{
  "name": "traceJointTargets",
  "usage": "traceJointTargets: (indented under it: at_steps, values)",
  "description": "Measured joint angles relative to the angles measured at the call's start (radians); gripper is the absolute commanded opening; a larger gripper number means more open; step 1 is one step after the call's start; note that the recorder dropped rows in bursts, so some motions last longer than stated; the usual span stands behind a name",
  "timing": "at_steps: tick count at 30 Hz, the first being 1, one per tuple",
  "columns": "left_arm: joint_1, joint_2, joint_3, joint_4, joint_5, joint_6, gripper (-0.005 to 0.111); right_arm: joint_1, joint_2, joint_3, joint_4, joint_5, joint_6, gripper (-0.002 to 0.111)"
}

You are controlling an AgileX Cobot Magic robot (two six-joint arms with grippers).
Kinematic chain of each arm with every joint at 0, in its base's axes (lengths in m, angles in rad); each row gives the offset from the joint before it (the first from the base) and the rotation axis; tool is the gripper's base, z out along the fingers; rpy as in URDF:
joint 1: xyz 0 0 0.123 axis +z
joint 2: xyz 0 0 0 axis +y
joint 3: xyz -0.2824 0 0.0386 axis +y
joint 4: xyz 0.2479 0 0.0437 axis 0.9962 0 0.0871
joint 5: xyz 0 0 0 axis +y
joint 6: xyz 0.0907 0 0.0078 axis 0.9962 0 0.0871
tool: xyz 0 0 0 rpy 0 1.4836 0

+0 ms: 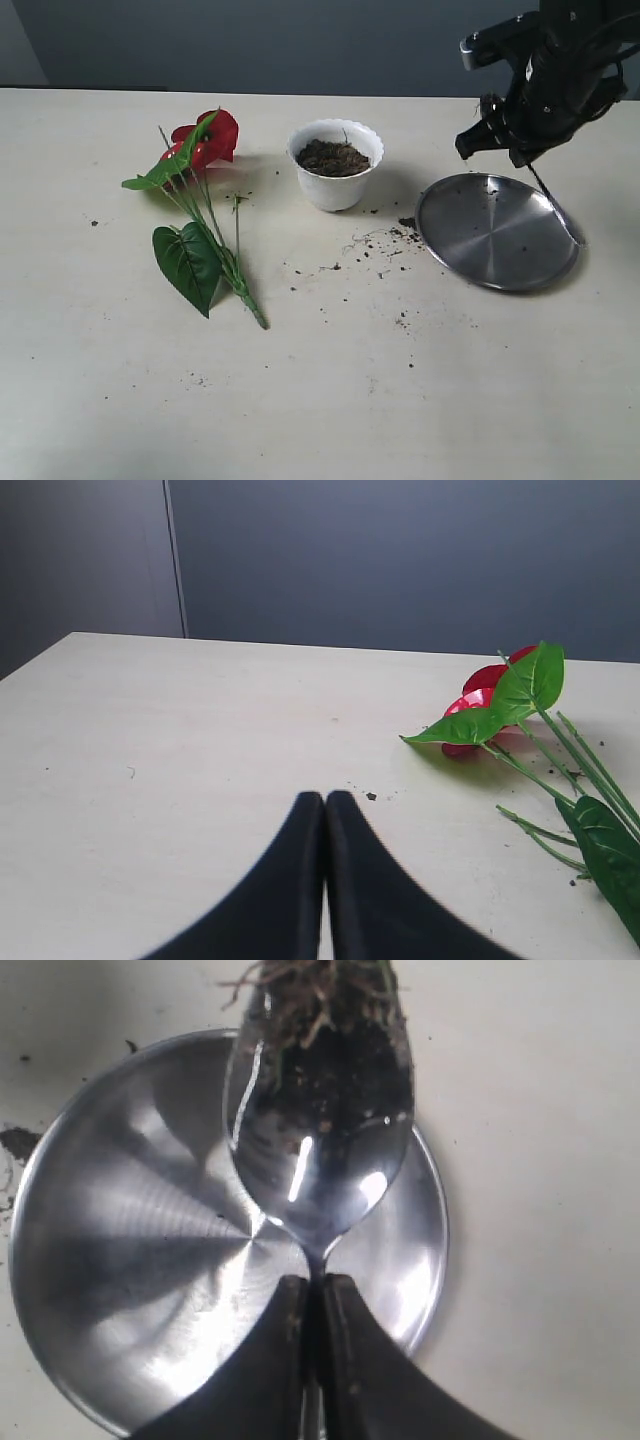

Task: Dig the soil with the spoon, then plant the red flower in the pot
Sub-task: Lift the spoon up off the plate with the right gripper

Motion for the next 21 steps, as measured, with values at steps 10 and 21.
traceJointTargets:
  at_steps: [10, 21]
  values:
    - [0.0, 0.0, 0.0, 0.0, 0.0, 0.0, 0.001, 0.002, -0.119, 0.1, -0.068, -0.142, -0.148, -0.001]
    - [0.0, 0.0, 0.0, 0.0, 0.0, 0.0, 0.001, 0.084, -0.132, 0.1, -0.274, -0.269, -0.35, -0.001]
